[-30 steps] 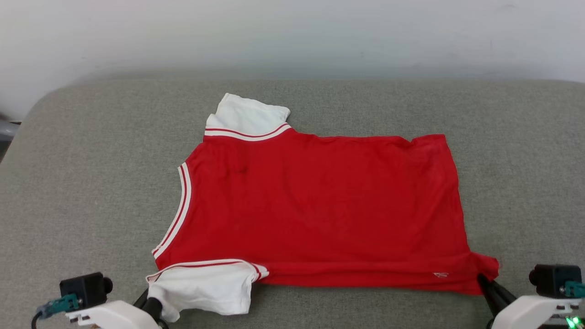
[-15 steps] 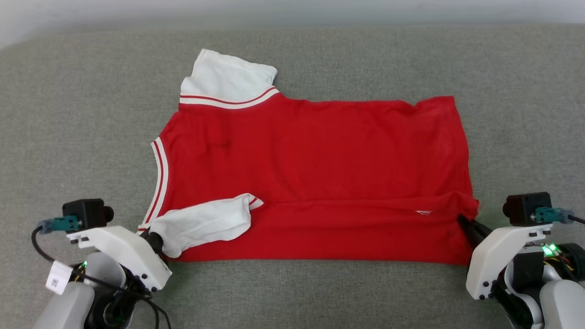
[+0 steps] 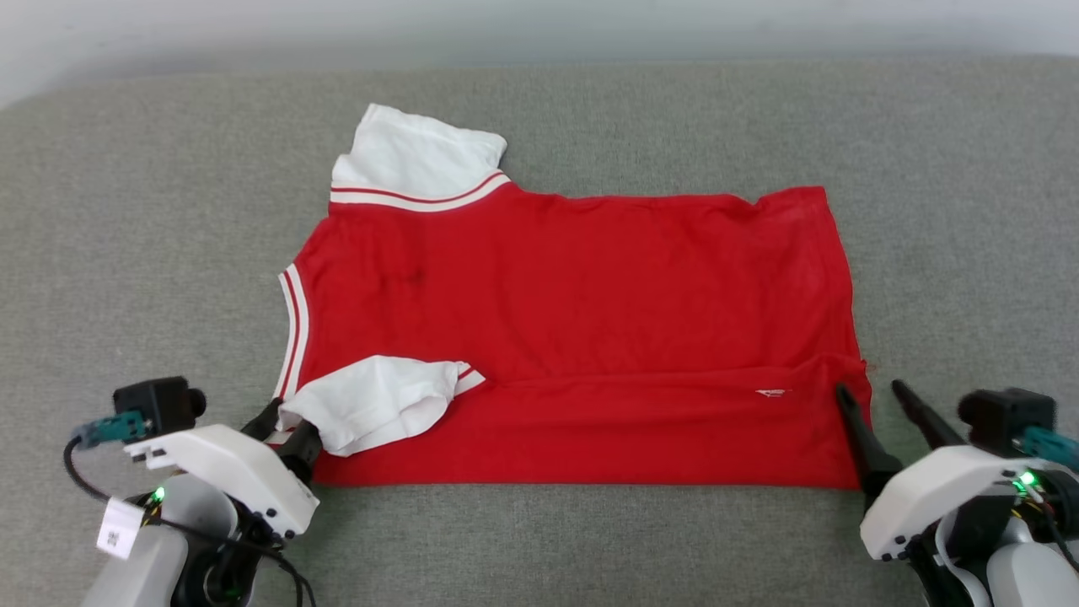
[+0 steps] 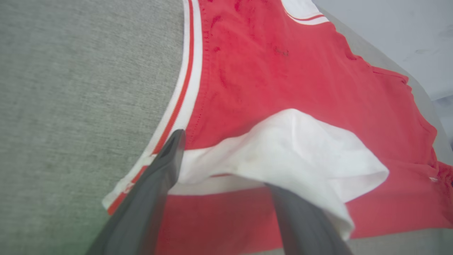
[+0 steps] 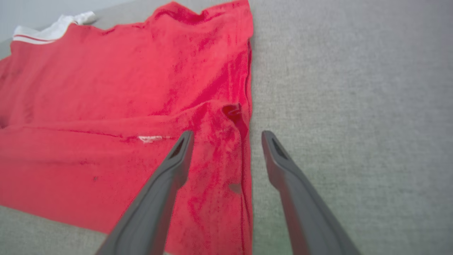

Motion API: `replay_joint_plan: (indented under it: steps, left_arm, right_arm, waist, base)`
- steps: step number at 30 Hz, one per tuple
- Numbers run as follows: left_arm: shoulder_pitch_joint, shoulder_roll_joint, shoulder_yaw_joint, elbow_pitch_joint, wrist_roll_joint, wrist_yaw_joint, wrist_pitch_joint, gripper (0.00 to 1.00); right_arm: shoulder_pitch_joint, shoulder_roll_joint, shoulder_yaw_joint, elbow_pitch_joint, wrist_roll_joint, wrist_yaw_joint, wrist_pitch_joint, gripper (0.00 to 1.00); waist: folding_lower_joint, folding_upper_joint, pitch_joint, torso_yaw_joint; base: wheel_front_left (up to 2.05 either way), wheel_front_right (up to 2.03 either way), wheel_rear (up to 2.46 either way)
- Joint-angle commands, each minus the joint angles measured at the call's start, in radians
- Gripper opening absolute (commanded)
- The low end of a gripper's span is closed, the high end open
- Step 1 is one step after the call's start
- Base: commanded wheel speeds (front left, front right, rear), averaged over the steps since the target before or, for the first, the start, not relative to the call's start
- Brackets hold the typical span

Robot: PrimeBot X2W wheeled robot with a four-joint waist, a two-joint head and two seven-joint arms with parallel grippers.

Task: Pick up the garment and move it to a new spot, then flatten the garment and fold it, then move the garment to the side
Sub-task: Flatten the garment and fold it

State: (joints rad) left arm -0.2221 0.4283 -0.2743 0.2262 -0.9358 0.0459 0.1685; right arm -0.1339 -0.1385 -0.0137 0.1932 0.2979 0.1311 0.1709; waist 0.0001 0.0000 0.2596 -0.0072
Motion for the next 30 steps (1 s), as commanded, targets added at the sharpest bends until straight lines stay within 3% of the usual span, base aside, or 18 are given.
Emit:
replay_joint_plan:
  steps: [1, 6, 10, 15, 24, 30]
  left_arm:
    - [0.017, 0.001, 0.008, -0.002, 0.015, 0.011, -0.028, 1.0]
    - [0.053, -0.008, 0.014, -0.022, 0.047, 0.036, -0.097, 1.0]
    - [0.086, 0.014, 0.015, -0.071, 0.046, 0.058, -0.074, 1.0]
    - [0.082, 0.086, 0.013, -0.141, 0.025, 0.07, 0.046, 1.0]
    - [0.101, 0.218, 0.012, -0.272, -0.091, 0.113, 0.359, 1.0]
    - [0.105, 0.246, 0.006, -0.27, -0.106, 0.137, 0.425, 1.0]
  right_arm:
    - [0.014, 0.01, -0.011, -0.014, -0.009, -0.001, -0.046, 1.0]
    - [0.066, 0.039, -0.059, -0.06, -0.061, -0.001, -0.169, 1.0]
    - [0.101, 0.066, -0.081, -0.11, -0.091, -0.001, -0.19, 1.0]
    - [0.114, 0.081, -0.08, -0.165, -0.107, -0.001, -0.169, 1.0]
    - [0.121, 0.089, -0.069, -0.216, -0.094, -0.001, -0.141, 1.0]
    - [0.093, 0.09, -0.049, -0.209, -0.065, -0.001, -0.153, 1.0]
  waist:
    - [-0.0001, 0.0, -0.021, 0.005]
    - [-0.0001, 0.0, -0.074, 0.021]
    - [-0.0001, 0.0, -0.103, 0.022]
    - [-0.0001, 0.0, -0.11, 0.014]
    - [-0.0001, 0.0, -0.076, -0.026]
    - [-0.0001, 0.0, -0.025, -0.059]
  base:
    - [0.0, 0.0, 0.0]
    - [0.0, 0.0, 0.0]
    - [0.0, 0.0, 0.0]
    - [0.0, 0.0, 0.0]
    - [0.0, 0.0, 0.0]
    - [0.0, 0.0, 0.0]
